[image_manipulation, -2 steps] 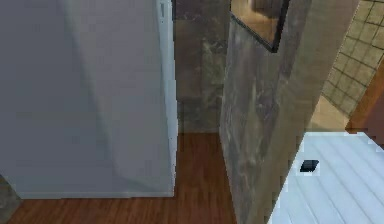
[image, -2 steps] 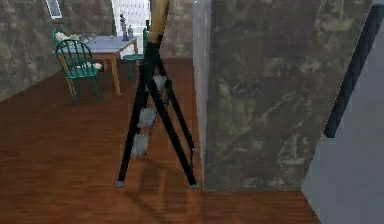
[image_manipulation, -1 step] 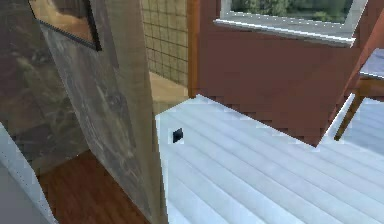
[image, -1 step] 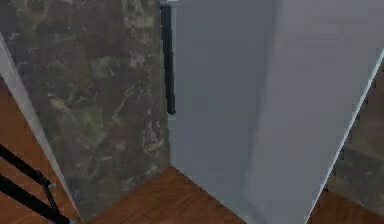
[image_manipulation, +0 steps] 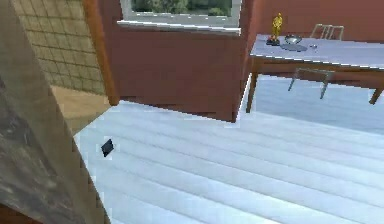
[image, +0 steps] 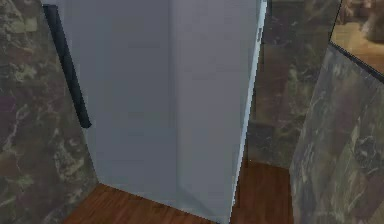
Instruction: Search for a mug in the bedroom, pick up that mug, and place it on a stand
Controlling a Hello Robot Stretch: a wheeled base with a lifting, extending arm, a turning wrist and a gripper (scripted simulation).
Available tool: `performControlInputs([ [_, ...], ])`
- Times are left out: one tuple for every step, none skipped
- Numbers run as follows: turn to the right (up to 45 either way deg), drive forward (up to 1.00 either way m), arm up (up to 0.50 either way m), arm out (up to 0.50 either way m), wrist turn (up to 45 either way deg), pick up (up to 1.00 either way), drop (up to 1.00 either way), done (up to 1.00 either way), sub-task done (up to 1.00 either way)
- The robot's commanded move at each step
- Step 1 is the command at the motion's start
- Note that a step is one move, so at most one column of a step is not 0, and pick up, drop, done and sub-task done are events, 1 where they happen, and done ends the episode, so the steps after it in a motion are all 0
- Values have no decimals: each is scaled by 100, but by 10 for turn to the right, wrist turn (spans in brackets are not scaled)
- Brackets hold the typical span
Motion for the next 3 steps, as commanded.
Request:
performControlInputs([
  [0, 15, 0, 0, 0, 0, 0, 0, 0],
  [450, 0, 0, 0, 0, 0, 0, 0, 0],
  [450, 0, 0, 0, 0, 0, 0, 0, 0],
])
